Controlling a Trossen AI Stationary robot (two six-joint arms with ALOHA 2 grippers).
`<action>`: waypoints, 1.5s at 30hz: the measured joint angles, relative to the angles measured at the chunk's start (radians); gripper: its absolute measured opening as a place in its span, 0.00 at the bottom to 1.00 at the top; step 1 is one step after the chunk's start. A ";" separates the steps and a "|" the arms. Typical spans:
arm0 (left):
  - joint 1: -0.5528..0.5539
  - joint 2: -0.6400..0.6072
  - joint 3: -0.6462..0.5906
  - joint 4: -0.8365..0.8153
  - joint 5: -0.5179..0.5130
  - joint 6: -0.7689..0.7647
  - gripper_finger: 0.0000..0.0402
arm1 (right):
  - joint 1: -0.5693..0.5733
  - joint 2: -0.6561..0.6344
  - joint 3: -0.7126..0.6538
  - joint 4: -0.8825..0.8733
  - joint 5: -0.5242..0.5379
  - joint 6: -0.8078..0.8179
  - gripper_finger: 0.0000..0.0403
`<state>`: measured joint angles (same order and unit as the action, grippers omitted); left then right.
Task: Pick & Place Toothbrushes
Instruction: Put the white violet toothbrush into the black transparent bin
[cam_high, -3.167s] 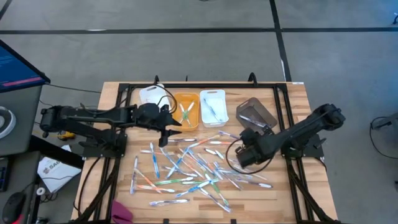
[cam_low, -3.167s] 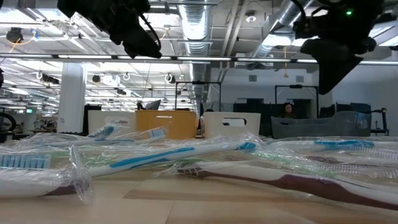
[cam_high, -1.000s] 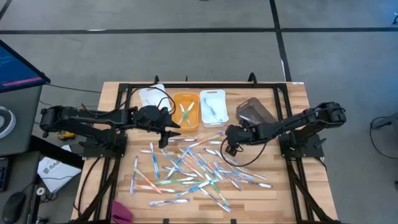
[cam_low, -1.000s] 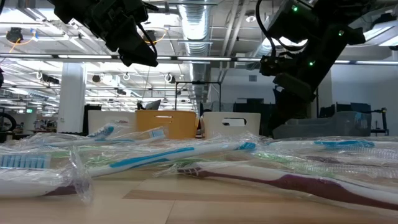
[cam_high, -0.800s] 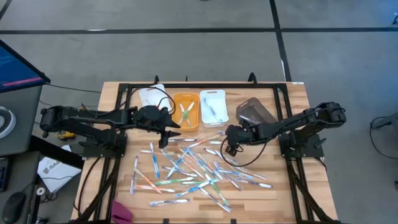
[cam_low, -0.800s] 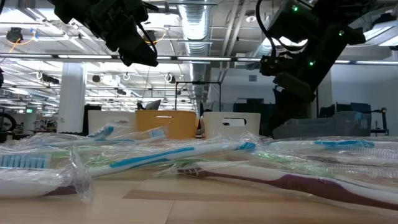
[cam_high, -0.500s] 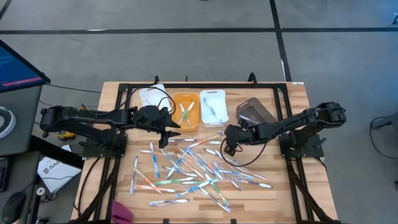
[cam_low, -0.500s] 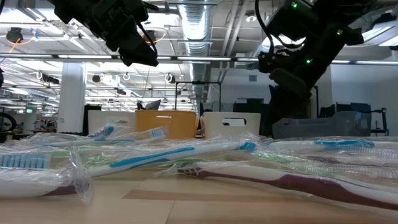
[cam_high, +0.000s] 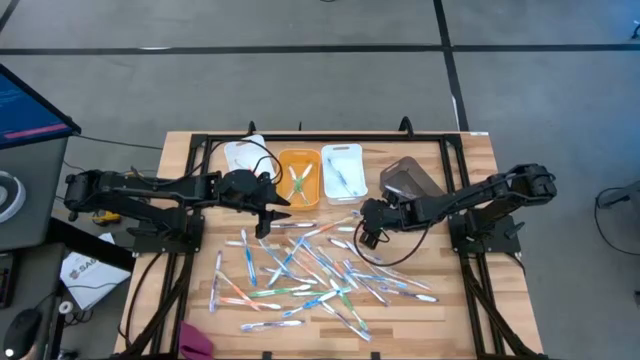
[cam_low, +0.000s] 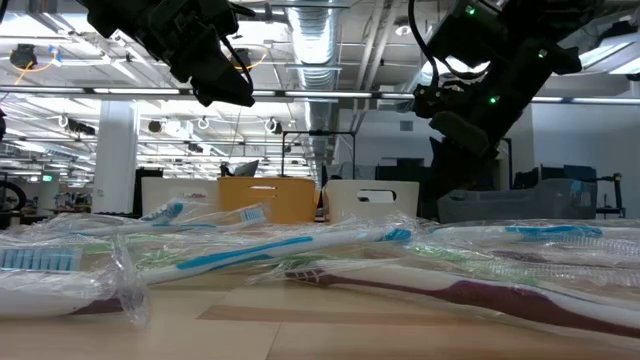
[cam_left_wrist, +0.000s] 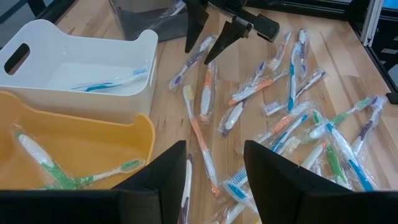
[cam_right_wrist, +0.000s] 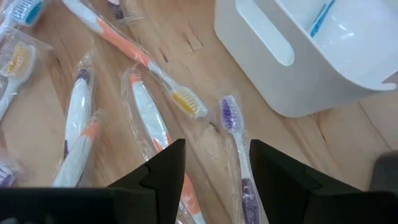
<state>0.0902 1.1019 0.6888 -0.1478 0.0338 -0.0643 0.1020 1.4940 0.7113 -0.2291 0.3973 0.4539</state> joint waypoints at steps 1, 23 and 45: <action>0.000 0.000 0.000 0.000 0.000 0.000 0.38 | 0.000 0.000 0.000 0.000 0.000 0.006 0.43; 0.000 0.000 0.000 0.008 0.000 0.000 0.38 | 0.021 0.000 0.000 0.006 -0.004 -0.054 0.43; 0.000 0.000 0.000 0.015 0.000 0.000 0.38 | -0.002 0.000 -0.004 0.010 0.004 -0.007 0.43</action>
<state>0.0902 1.1023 0.6888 -0.1326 0.0338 -0.0643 0.1005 1.4940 0.7072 -0.2195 0.4011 0.4469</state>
